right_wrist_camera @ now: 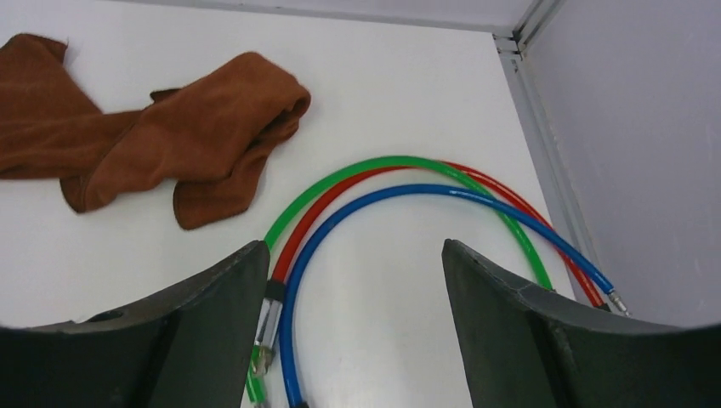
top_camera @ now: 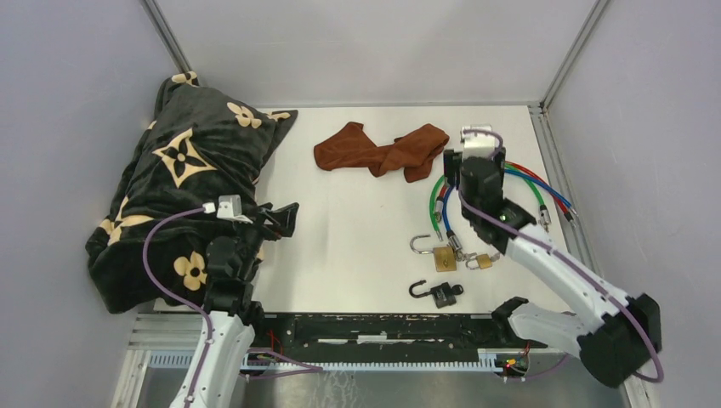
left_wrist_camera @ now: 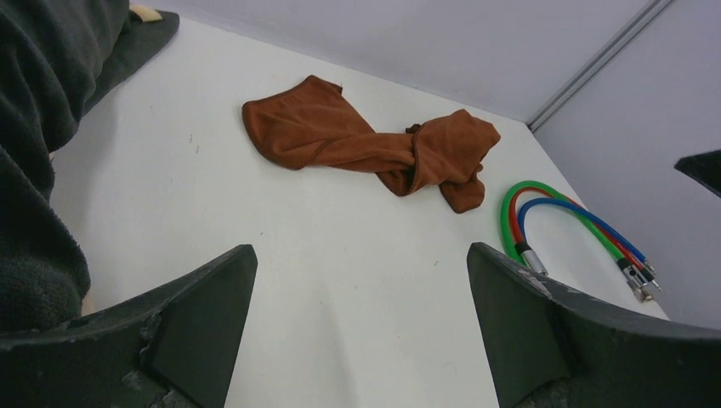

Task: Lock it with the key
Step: Pick up the lock from the center of the board.

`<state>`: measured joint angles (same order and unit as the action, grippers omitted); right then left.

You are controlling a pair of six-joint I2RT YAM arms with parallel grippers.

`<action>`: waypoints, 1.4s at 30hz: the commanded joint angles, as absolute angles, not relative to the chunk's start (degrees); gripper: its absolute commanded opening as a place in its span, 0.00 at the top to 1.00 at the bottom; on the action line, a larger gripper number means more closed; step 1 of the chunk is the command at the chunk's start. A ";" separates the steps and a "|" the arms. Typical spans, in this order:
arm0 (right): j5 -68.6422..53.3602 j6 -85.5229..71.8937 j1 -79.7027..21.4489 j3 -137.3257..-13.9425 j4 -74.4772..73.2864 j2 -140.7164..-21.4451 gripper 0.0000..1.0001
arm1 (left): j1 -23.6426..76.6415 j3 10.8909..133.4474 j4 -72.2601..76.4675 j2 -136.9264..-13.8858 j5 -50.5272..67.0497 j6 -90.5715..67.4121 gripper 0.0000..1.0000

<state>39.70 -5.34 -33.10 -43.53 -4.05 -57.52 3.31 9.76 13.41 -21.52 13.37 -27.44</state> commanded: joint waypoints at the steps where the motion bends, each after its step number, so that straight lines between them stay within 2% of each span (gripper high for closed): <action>1: 39.70 -6.70 -26.68 -57.52 -16.09 -69.04 0.24 | 3.15 8.24 18.65 -18.21 11.35 -30.92 0.00; 6: 26.36 -10.80 -18.34 -65.97 -16.30 -82.12 0.41 | 3.08 7.71 18.94 -16.71 10.78 -30.46 0.00; 11: 16.31 -12.51 -15.35 -73.19 -17.15 -95.54 0.47 | 3.19 7.31 18.90 -15.47 10.23 -30.00 0.00; 14: 14.42 -11.53 -15.33 -79.33 -18.70 -102.21 0.52 | 3.17 7.12 18.97 -15.42 9.98 -30.12 0.00; 17: 15.50 -12.49 -15.27 -84.08 -20.53 -107.50 0.52 | 3.21 7.03 19.09 -15.36 10.51 -30.32 0.00; 25: 18.96 -19.67 -12.93 -86.75 -19.43 -114.67 0.49 | 3.16 6.86 19.17 -15.33 10.52 -30.36 0.00; 34: 21.80 -30.66 -10.18 -88.03 -16.07 -119.36 0.48 | 3.21 6.77 19.18 -15.39 10.62 -30.33 0.00; 42: 19.77 -31.82 -9.60 -88.63 -14.85 -122.39 0.50 | 3.24 6.77 19.25 -15.33 10.50 -30.23 0.00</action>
<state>20.47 -29.67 -9.87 -85.95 -17.74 -120.03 3.31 7.09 16.84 -15.66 10.98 -28.73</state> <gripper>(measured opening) 0.515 0.994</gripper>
